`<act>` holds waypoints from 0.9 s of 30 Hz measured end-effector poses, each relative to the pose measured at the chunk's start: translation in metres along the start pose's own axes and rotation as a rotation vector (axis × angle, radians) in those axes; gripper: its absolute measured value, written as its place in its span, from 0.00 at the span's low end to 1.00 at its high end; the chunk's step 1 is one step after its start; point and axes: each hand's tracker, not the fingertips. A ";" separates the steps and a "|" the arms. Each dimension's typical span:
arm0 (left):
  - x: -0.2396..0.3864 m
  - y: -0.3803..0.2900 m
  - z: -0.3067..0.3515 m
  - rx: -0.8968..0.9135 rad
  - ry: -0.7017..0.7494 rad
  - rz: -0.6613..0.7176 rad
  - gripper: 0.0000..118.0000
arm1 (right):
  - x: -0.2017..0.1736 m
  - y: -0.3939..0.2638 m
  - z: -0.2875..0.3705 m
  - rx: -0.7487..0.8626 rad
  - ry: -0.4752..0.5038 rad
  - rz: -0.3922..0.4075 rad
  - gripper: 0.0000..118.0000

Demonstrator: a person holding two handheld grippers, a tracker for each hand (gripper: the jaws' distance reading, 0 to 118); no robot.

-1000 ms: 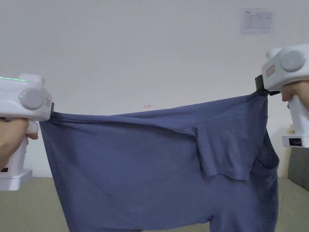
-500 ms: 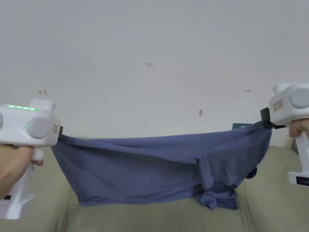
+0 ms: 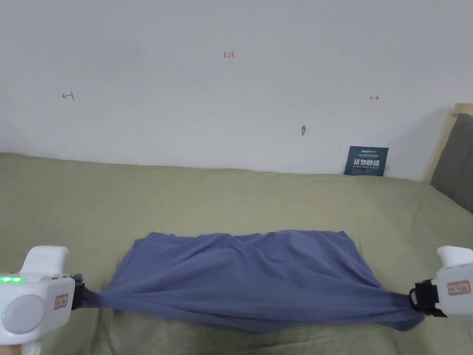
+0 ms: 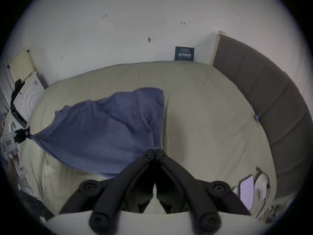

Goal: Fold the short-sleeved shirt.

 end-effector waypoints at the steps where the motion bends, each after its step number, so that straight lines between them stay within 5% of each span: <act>1: -0.004 -0.010 0.014 -0.005 -0.007 0.000 0.00 | 0.003 -0.017 0.012 0.003 0.012 0.003 0.00; 10: -0.045 -0.130 0.119 -0.053 -0.041 0.093 0.00 | 0.014 -0.163 0.098 -0.045 0.070 -0.007 0.00; 15: -0.052 -0.191 0.151 -0.089 0.004 0.110 0.00 | 0.024 -0.239 0.103 -0.094 0.089 -0.097 0.00; 27: -0.059 -0.223 0.144 -0.160 -0.015 0.158 0.00 | 0.025 -0.264 0.073 -0.146 0.040 -0.090 0.00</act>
